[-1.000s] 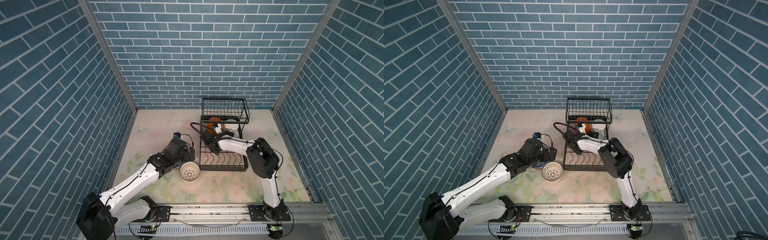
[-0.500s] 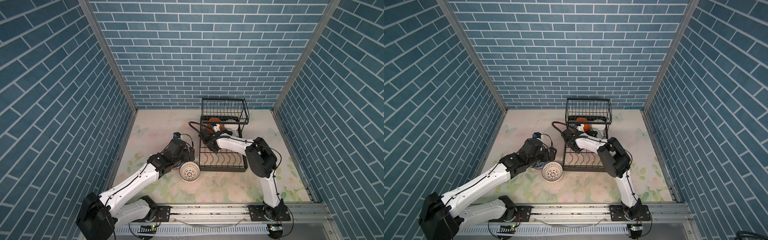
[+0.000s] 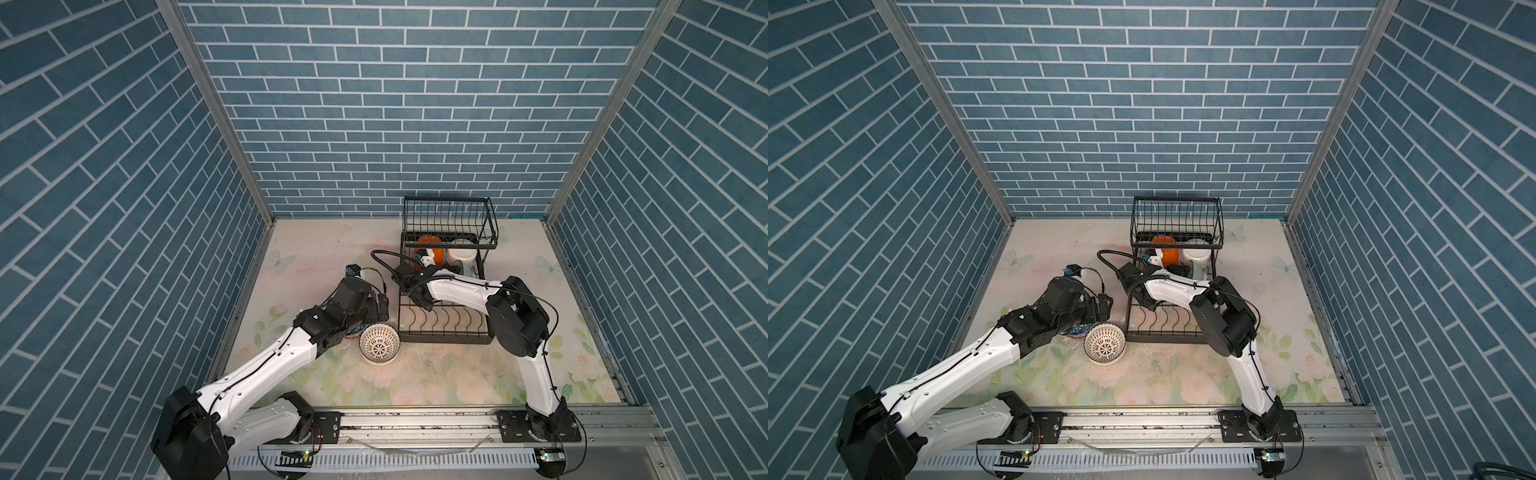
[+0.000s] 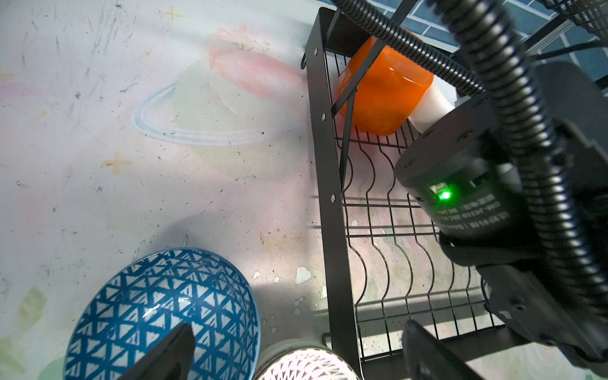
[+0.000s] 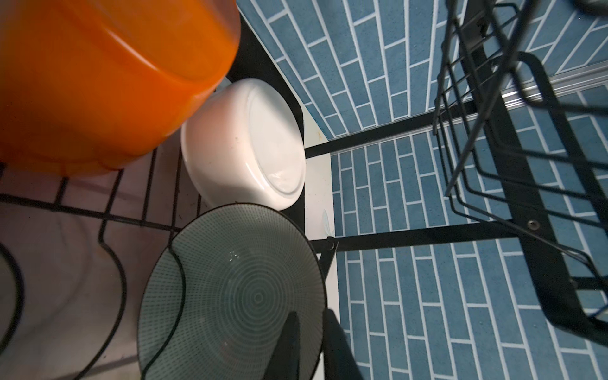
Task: Load bowls into a dish rack
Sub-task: Place the bowl in the dish rack.
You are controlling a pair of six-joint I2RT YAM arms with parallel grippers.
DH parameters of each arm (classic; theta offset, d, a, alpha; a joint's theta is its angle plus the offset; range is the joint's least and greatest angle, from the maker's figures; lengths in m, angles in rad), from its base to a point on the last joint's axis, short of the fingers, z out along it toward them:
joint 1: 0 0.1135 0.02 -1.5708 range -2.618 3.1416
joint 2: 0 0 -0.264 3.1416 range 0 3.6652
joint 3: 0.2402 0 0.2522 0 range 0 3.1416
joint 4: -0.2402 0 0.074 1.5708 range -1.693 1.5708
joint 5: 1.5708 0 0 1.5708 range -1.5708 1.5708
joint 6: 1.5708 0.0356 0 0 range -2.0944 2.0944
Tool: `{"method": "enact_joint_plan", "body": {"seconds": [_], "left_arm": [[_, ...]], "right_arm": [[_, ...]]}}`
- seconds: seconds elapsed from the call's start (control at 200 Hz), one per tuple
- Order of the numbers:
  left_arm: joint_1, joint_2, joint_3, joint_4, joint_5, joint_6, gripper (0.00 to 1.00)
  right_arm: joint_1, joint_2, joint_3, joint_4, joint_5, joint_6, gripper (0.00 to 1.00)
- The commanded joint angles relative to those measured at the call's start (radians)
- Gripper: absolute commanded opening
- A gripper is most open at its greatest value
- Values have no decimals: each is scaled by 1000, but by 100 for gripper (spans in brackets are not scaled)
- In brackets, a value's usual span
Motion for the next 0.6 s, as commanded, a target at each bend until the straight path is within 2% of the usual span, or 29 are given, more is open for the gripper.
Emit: {"method": "enact_joint_plan", "body": {"seconds": [0.0,0.31,0.595], "left_arm": [[8,-14,-18,-17,-8,1,100],[9,-18,-11,-31,-13,3,100],[13,-13,-4,-54,-14,4,100]], "right_arm": [[3,16,36,-45,0,74,20],[3,-34,21,-37,-31,75,33],[3,-143,-53,49,-139,36,38]]}}
